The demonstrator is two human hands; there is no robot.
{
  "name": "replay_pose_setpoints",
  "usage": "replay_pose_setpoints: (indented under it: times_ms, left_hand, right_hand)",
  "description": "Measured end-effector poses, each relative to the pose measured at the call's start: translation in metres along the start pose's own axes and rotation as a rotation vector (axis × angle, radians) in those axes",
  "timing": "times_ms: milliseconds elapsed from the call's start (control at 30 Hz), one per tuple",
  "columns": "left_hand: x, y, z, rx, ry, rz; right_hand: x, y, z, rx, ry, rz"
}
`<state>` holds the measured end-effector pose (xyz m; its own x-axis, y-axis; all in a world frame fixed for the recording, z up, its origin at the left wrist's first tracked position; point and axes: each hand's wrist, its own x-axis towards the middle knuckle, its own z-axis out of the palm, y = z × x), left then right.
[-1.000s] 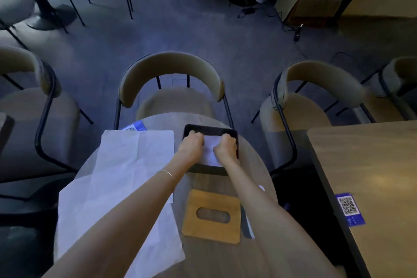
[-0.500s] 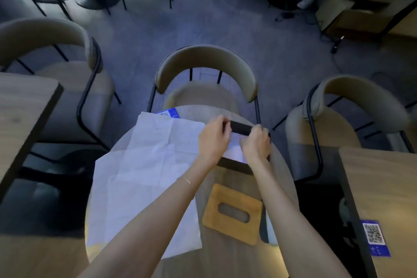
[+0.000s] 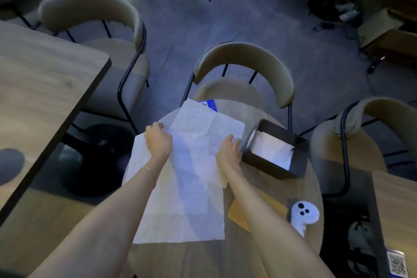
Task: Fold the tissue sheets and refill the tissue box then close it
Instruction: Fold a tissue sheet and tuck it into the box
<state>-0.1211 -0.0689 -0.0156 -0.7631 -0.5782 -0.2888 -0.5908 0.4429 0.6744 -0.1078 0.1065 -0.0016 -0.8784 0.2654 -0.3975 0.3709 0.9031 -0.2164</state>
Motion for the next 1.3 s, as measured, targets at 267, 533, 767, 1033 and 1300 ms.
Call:
replay_pose_setpoints:
  times_ms: [267,533,767,1033,1300]
  left_hand:
    - [0.02,0.011,0.013,0.153,-0.208,0.074]
    - [0.017,0.024,0.004,-0.344,-0.341,0.009]
    - [0.024,0.017,-0.043,-0.419,-0.407,0.223]
    - [0.005,0.049,-0.073,-0.085,-0.171,0.435]
    - [-0.051,0.11,-0.074,0.119,-0.91,0.795]
  right_hand:
    - [0.004,0.011,0.006,-0.04,0.061,-0.013]
    - [-0.003,0.015,0.001,-0.061,0.086,-0.093]
    - [-0.017,0.013,-0.027,0.314,0.07,-0.232]
    - [-0.048,0.008,-0.086,0.692,0.06,-0.325]
    - [-0.077,0.024,-0.172,0.545,-0.011,-0.484]
